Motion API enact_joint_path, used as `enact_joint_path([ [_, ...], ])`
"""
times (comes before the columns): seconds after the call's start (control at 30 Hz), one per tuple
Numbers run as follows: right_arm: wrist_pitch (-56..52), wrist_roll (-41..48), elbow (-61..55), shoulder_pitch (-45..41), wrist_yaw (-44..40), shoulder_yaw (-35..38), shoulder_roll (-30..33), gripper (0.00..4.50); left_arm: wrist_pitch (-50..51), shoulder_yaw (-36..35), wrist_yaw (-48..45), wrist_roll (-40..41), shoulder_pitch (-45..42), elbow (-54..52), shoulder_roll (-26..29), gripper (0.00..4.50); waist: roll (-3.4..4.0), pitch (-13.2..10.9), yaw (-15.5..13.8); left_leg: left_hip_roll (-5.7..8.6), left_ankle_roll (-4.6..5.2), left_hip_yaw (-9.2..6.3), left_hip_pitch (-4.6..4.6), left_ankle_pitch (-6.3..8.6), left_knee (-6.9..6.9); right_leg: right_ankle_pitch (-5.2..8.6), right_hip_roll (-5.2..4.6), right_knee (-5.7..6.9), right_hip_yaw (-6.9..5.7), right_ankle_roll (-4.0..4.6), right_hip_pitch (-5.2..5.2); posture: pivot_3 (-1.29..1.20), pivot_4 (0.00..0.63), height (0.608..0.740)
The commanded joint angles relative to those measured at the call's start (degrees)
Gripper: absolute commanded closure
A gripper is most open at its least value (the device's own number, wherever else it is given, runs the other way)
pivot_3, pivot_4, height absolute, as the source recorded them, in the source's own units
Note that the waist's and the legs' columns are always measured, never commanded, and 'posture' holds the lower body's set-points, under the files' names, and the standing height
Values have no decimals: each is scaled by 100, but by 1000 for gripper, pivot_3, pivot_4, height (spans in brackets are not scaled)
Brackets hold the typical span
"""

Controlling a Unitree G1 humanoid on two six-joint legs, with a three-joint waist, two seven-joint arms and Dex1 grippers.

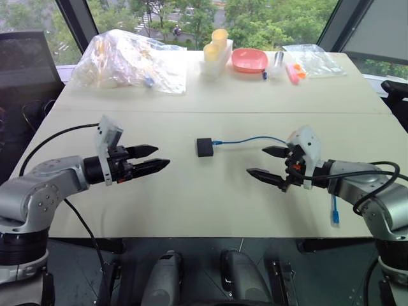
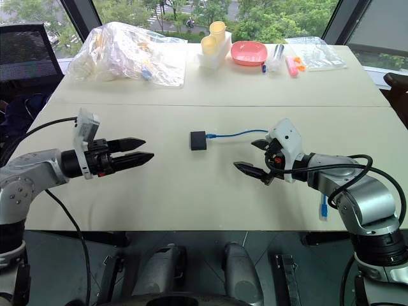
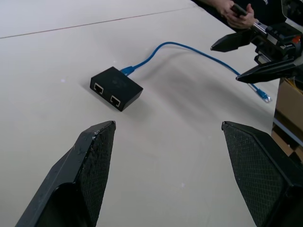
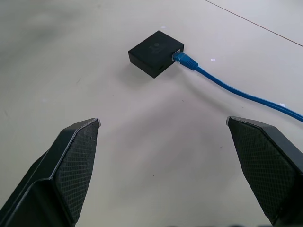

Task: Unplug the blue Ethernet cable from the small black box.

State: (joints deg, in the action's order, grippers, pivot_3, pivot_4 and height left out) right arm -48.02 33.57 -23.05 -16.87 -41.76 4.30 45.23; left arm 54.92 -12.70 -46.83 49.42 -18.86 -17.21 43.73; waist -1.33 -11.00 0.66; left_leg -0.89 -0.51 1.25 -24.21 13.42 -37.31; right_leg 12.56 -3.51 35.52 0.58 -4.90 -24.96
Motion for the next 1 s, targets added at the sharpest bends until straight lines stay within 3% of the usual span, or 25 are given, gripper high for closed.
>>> enact_joint_path([
  [0.03,98,-45,-42,-77,-15,58,9,0,-91,-145,-14,55,-61,-117,63,744,0,0,0,0,0,0,0,0,0,0,0,0,0,0,0,0,150,740],
  [0.57,115,-163,10,-144,-48,17,-24,0,-454,70,-74,-275,-108,36,71,744,0,0,0,1,0,0,2,0,-3,0,0,4,1,0,1,0,150,740],
  [0.87,331,-451,343,-581,-253,-253,44,0,-903,398,-520,-733,-482,638,155,744,0,0,0,2,0,2,6,0,-7,0,2,8,1,0,4,0,150,740],
  [1.0,756,-880,1027,-1254,-329,-764,-278,0,-1400,894,-786,-1367,-1042,1406,80,744,0,0,8,3,0,3,6,-1,-11,-1,3,13,2,1,4,0,150,740],
])
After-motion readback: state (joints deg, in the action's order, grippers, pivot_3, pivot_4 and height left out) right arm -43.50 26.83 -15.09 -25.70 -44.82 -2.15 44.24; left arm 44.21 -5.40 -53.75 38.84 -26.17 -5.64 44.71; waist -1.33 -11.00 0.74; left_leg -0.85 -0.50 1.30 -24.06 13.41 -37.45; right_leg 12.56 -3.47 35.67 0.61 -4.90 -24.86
